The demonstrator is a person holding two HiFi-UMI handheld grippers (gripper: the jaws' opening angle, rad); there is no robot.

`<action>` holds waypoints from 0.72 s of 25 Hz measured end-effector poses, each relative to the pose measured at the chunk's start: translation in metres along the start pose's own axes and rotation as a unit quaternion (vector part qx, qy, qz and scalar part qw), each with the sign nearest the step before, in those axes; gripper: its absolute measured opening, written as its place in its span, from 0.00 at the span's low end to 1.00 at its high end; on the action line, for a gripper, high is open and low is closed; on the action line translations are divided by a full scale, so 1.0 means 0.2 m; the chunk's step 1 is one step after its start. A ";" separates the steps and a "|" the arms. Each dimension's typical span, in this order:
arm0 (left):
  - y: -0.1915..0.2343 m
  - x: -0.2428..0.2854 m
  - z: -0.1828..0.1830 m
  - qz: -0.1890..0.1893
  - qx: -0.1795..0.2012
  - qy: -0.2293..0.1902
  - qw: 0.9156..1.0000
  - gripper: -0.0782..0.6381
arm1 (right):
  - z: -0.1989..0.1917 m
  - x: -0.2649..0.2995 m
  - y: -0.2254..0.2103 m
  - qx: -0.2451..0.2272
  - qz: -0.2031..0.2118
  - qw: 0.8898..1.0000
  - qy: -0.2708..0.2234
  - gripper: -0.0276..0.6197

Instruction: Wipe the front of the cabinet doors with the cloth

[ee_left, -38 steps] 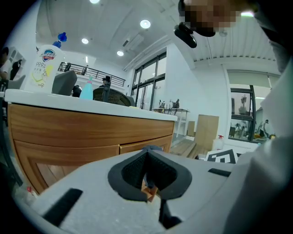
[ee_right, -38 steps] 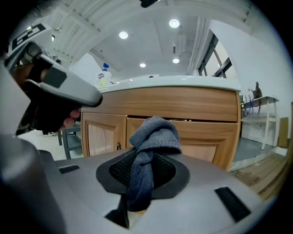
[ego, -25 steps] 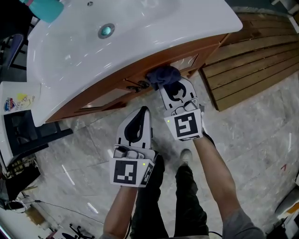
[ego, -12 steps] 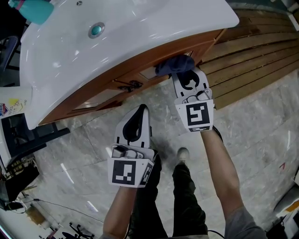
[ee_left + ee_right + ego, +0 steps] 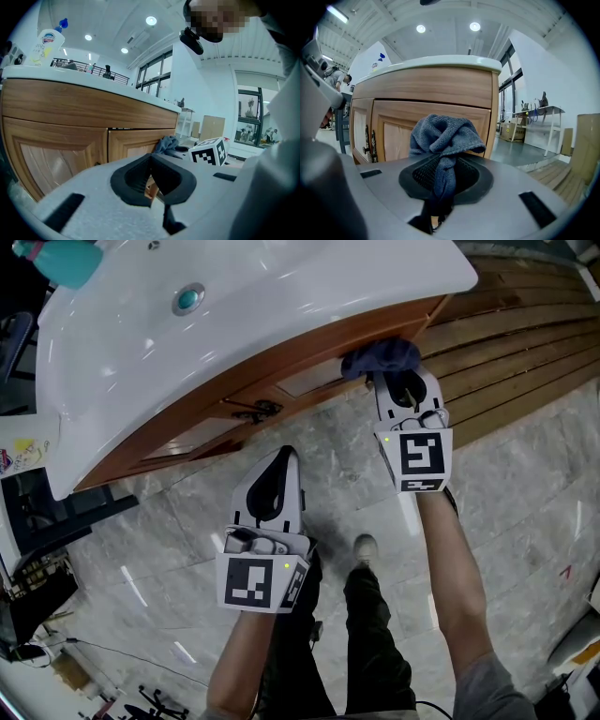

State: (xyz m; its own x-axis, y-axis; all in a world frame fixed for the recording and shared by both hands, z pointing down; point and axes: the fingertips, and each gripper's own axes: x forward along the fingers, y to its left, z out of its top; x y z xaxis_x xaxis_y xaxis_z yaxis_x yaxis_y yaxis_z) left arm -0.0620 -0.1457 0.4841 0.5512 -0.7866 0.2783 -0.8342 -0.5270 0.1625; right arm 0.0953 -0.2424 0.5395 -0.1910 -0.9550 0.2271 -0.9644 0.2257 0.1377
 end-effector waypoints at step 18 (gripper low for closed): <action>0.00 -0.12 0.00 0.006 -0.008 0.002 1.000 0.12 | 0.04 -0.34 0.38 -0.047 0.084 0.995 0.003 0.14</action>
State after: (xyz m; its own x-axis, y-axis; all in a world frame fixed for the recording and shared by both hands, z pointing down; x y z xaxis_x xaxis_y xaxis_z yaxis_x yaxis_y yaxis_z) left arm -0.0753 -0.1274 0.4772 0.5410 -0.7918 0.2834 -0.8410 -0.5121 0.1745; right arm 0.0326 -0.1613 0.5261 -0.3473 -0.9009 0.2603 -0.8974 0.3999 0.1864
